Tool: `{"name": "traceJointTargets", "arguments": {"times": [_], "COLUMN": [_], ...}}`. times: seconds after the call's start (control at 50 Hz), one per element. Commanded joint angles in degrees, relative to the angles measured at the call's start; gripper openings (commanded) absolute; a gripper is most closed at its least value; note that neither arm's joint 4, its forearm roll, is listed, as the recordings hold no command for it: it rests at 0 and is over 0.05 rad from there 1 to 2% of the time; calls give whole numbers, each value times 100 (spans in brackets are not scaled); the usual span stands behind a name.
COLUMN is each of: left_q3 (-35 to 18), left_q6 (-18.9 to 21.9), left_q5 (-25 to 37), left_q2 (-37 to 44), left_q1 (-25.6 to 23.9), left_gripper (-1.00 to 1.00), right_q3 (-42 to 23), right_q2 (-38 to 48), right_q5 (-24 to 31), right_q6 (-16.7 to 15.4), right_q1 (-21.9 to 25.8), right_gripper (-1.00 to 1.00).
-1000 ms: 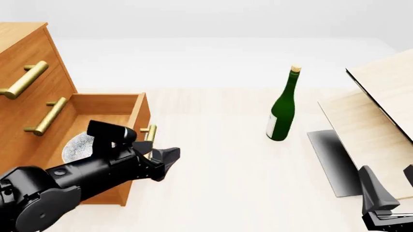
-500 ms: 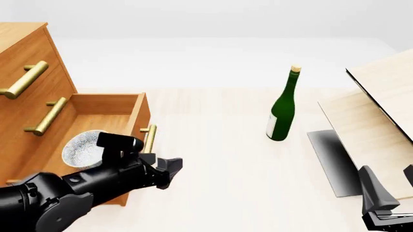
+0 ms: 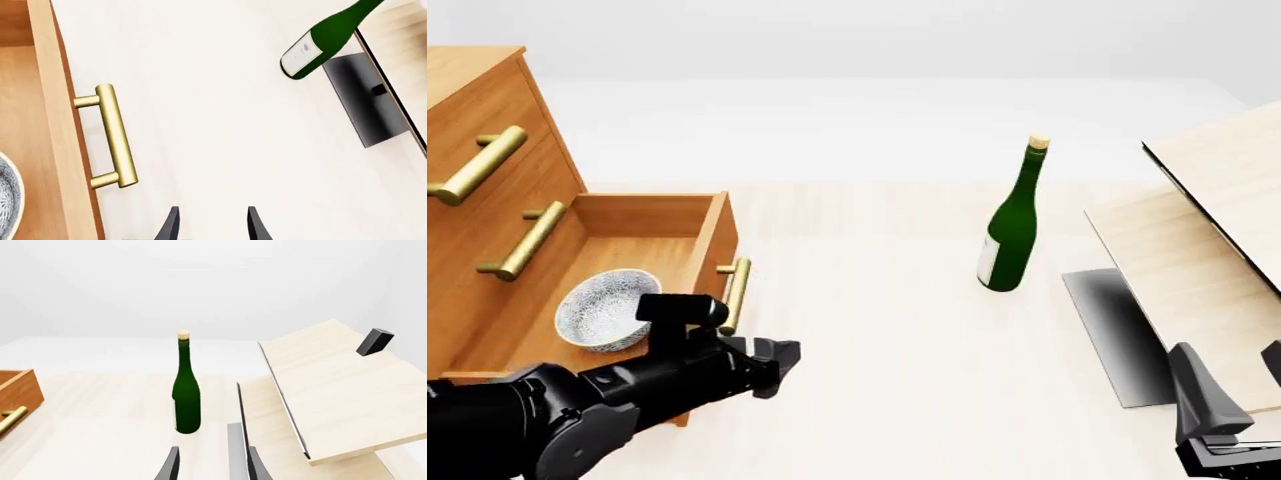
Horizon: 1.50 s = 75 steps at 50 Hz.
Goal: Put the bowl in the bottom drawer of the cabinet and close it.
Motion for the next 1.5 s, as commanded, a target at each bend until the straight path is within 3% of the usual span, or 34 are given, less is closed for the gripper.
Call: {"name": "traceJointTargets", "arguments": {"times": [0.02,0.86,1.5], "left_q3": [91,443,657], "left_q6": [-60,-78,314], "left_q5": [-95,-121,126], "left_q2": [169,160,-306], "left_q1": [255,1000,1733], "left_gripper": [100,100,100], "right_q3": [0,0,0], "right_q2": [2,-2,0], "right_q5": [-1,1,0], "right_q6": [0,0,-1], "right_q1": [0,1,1], "right_gripper": [100,100,100]}}
